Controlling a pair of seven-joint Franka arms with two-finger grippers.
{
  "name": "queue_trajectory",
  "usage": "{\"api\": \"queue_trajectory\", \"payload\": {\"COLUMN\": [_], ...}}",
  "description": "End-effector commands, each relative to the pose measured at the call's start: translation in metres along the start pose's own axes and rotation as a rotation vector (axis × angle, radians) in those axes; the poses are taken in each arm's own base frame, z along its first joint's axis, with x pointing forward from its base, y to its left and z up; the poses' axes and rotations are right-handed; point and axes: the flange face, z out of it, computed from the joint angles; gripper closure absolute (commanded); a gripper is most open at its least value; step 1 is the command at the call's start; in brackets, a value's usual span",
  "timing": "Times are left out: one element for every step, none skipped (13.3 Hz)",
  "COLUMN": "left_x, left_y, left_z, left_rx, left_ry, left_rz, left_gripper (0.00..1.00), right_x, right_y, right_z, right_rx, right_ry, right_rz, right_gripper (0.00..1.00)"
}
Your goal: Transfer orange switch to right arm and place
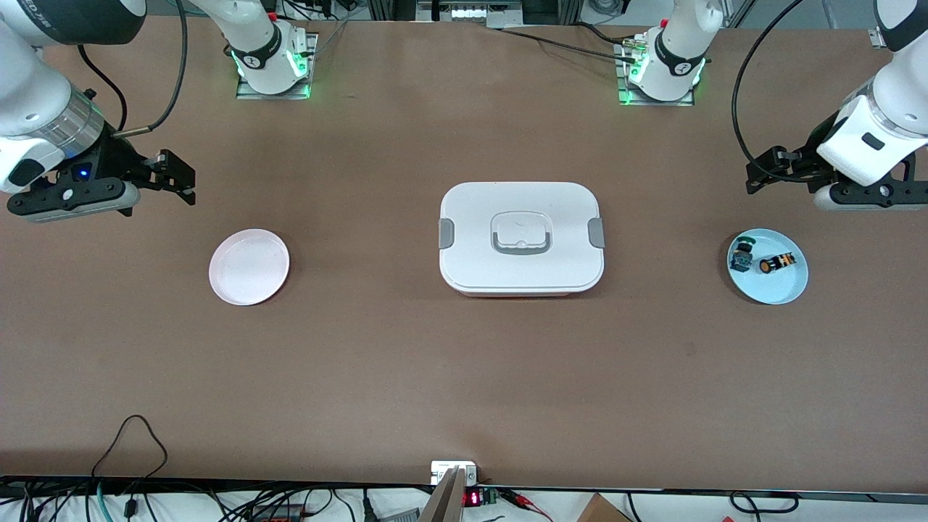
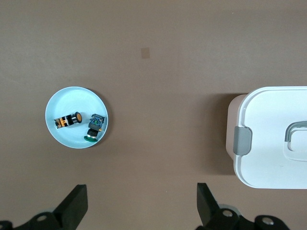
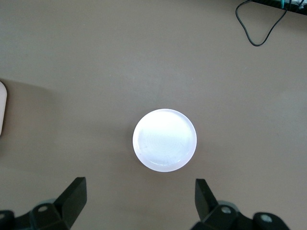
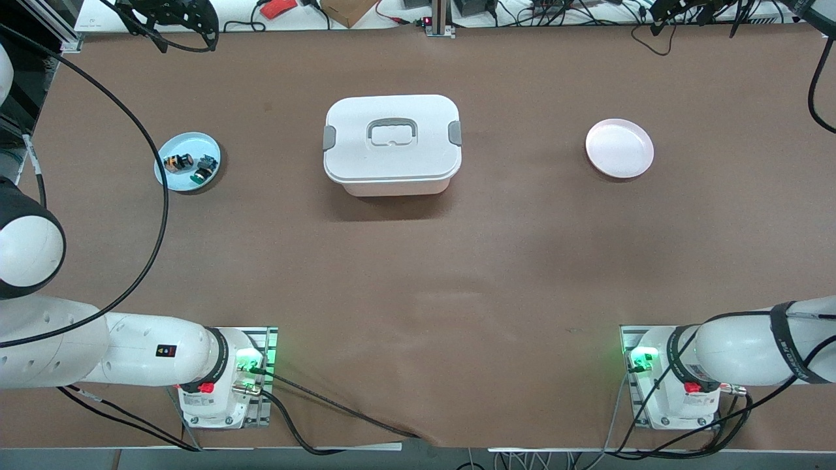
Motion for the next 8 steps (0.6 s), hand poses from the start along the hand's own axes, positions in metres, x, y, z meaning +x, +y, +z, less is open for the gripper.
{"api": "queue_trajectory", "payload": {"left_x": [0.0042, 0.0042, 0.0038, 0.0036, 0.0031, 0.0035, 0.0034, 0.0029], "left_y": [-0.0008, -0.0008, -0.0008, -0.0008, -0.0009, -0.0009, -0.0009, -0.0009], "left_z": [-0.0055, -0.0055, -0.0056, -0.0062, -0.0051, -0.0043, -0.0049, -0.0037], "left_rx": [-0.021, -0.021, -0.021, -0.021, -0.02, -0.02, -0.02, -0.019], "left_ry": [-0.006, -0.006, -0.006, -0.006, -0.012, -0.013, -0.014, -0.02], "left_rz": [-0.003, -0.001, -0.003, -0.003, -0.003, -0.003, -0.004, -0.004], "left_gripper": [0.0, 0.0, 0.0, 0.0, 0.0, 0.0, 0.0, 0.0], "right_x": [-0.0001, -0.0001, -0.0003, -0.0001, -0.0001, -0.0003, -0.0004, -0.0004], "right_y": [0.0021, 0.0021, 0.0021, 0.0021, 0.0021, 0.0021, 0.0021, 0.0021], "right_z": [-0.0056, -0.0056, -0.0048, -0.0056, -0.0056, -0.0054, -0.0053, -0.0053], "right_rx": [0.003, 0.003, 0.003, 0.003, 0.003, 0.003, 0.004, 0.004], "right_ry": [0.003, 0.003, 0.001, 0.003, 0.003, 0.001, 0.0, 0.0], "right_rz": [0.004, 0.004, 0.004, 0.004, 0.003, 0.002, 0.002, 0.002], "right_gripper": [0.0, 0.0, 0.0, 0.0, 0.0, 0.0, 0.0, 0.0]}}
